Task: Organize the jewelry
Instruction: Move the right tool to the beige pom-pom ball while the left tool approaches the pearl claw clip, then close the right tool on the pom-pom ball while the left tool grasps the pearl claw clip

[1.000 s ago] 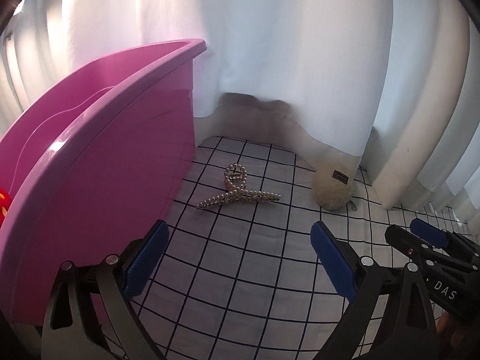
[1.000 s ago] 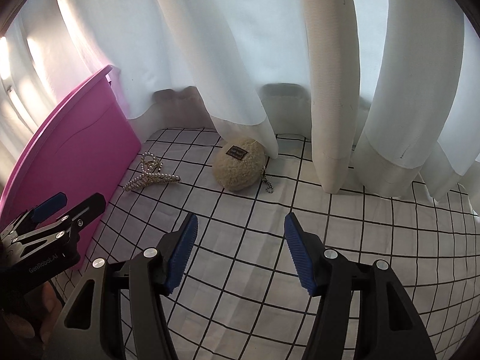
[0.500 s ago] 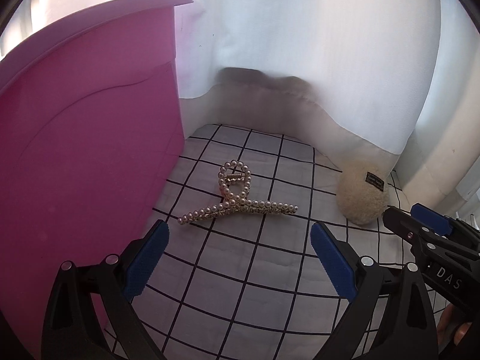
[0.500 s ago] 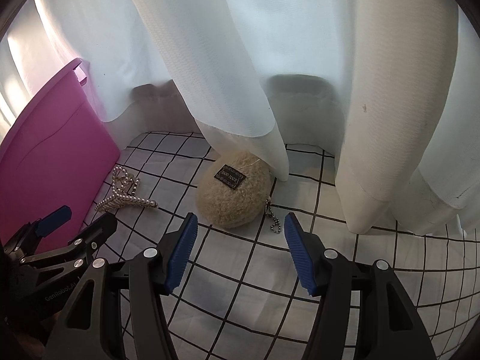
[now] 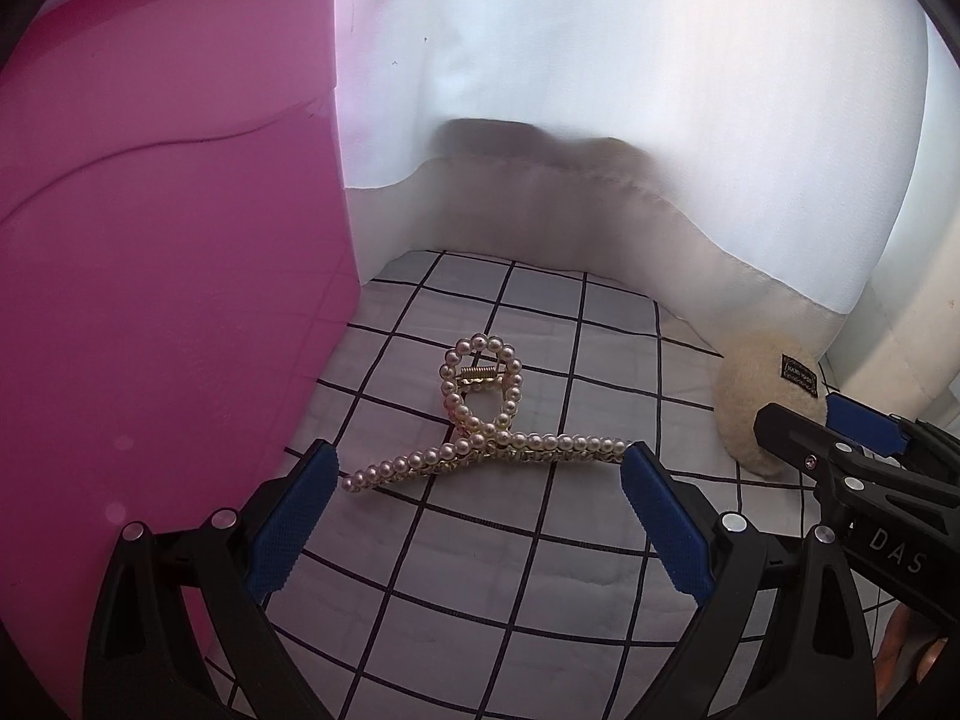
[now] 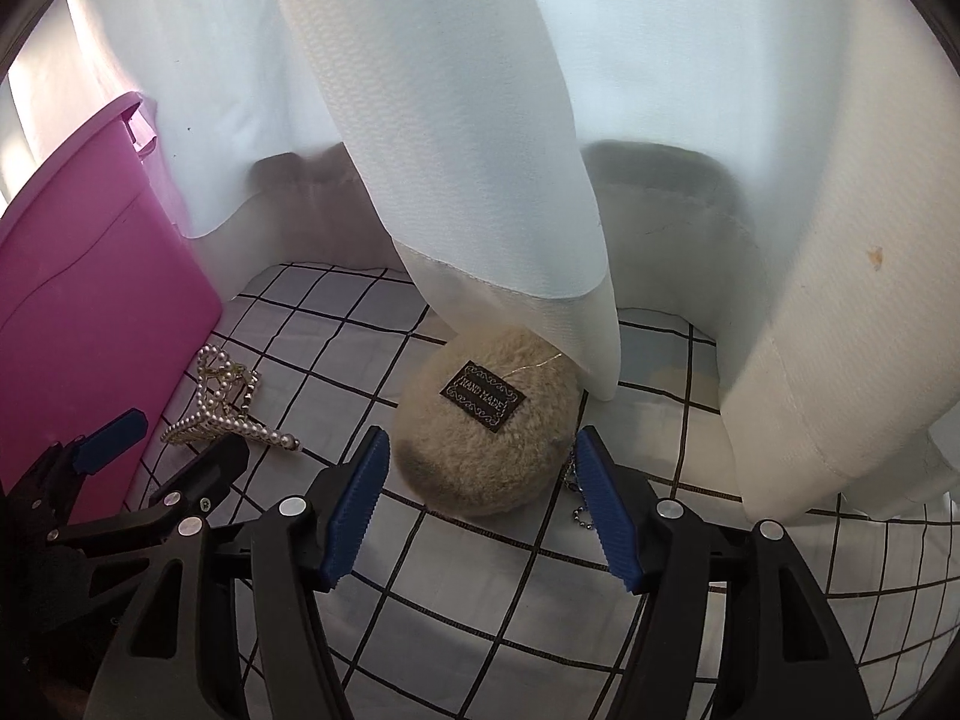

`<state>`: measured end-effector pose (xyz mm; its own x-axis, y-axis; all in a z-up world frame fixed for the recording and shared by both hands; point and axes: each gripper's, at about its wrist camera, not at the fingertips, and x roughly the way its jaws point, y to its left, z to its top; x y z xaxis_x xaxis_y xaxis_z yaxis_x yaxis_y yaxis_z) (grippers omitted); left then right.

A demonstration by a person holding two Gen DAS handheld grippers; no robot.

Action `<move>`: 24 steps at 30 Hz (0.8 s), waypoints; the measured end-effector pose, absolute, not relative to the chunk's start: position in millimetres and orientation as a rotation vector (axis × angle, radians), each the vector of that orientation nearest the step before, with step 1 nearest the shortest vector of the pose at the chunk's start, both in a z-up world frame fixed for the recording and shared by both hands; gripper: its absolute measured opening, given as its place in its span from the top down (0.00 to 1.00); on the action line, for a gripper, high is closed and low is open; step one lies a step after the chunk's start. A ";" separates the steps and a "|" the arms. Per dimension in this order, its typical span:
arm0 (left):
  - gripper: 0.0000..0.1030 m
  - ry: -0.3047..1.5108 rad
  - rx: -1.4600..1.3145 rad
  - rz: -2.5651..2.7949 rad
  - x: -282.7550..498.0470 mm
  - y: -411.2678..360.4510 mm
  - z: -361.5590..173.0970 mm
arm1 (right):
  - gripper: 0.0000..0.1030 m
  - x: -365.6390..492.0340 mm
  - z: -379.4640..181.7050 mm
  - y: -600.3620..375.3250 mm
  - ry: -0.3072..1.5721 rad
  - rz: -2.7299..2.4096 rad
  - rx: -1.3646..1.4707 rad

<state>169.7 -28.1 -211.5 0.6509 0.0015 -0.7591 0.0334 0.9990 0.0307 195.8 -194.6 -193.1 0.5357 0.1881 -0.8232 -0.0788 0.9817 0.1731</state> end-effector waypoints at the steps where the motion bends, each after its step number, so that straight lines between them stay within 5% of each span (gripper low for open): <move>1: 0.09 0.864 0.045 -0.018 171.4 -28.3 -212.8 | 0.40 197.9 -194.4 -194.5 0.998 0.155 0.121; 24: 0.08 0.915 0.084 -0.003 213.9 -36.6 -242.2 | 0.37 227.5 -214.9 -193.1 1.026 0.121 0.090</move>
<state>213.9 -36.6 -242.2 0.6100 0.0334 -0.7917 0.0381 0.9967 0.0715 227.5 -193.1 -214.9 0.5121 0.1426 -0.8470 -0.0582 0.9896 0.1314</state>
